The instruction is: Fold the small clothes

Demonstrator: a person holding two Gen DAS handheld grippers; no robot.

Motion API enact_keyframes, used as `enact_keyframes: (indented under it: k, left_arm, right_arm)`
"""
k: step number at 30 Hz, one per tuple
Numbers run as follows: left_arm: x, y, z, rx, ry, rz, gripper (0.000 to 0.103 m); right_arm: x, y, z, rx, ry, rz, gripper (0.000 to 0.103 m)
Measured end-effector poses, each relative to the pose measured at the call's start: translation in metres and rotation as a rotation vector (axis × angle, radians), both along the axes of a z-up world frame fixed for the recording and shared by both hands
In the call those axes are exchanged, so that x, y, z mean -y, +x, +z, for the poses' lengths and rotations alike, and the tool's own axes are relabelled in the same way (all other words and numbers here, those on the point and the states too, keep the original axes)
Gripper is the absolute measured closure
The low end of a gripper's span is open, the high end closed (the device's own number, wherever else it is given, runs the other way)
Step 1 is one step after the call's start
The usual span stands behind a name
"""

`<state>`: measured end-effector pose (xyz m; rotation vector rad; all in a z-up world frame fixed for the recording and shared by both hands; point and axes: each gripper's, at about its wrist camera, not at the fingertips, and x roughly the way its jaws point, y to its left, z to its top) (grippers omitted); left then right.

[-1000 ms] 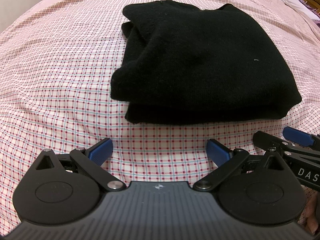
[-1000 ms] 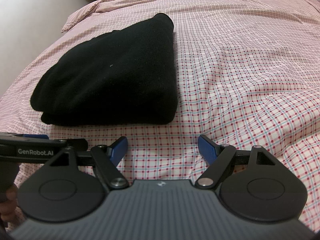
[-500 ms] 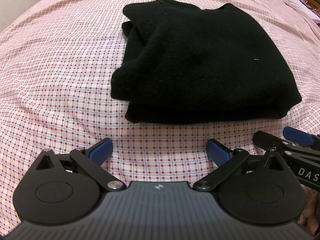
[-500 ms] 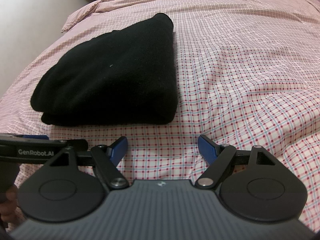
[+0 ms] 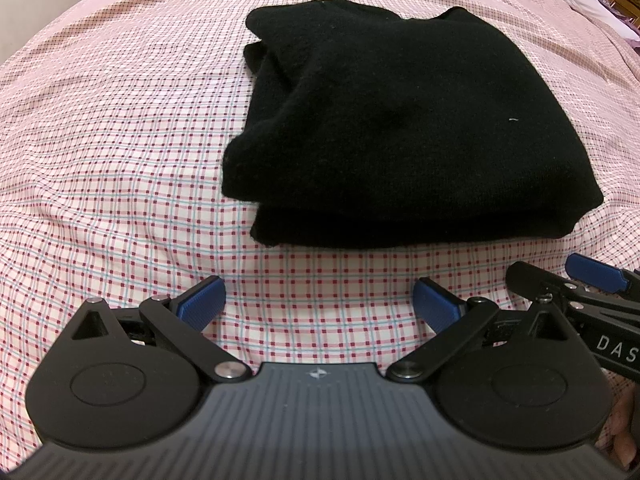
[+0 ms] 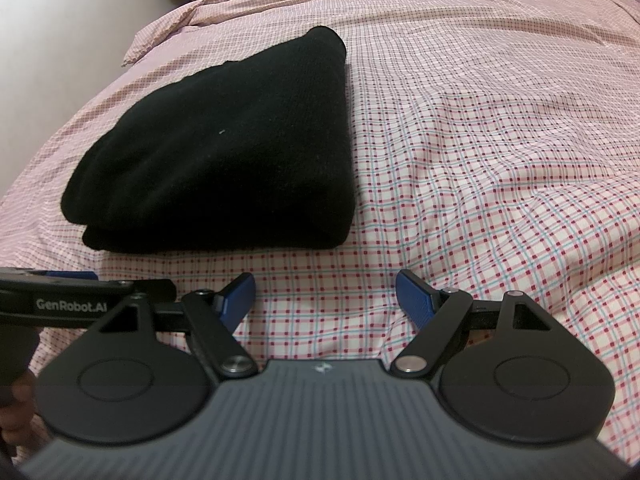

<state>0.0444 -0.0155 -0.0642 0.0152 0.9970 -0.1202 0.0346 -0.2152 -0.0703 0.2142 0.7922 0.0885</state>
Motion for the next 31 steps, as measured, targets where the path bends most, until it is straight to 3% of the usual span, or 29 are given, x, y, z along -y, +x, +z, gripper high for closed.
enact_keyframes:
  k: [31]
  left_arm:
    - [-0.0007,-0.0009,0.0010,-0.002,-0.001,0.002,0.001]
  right_arm:
    - [0.0012,0.0005,-0.0004,0.000,0.002,0.001,0.023]
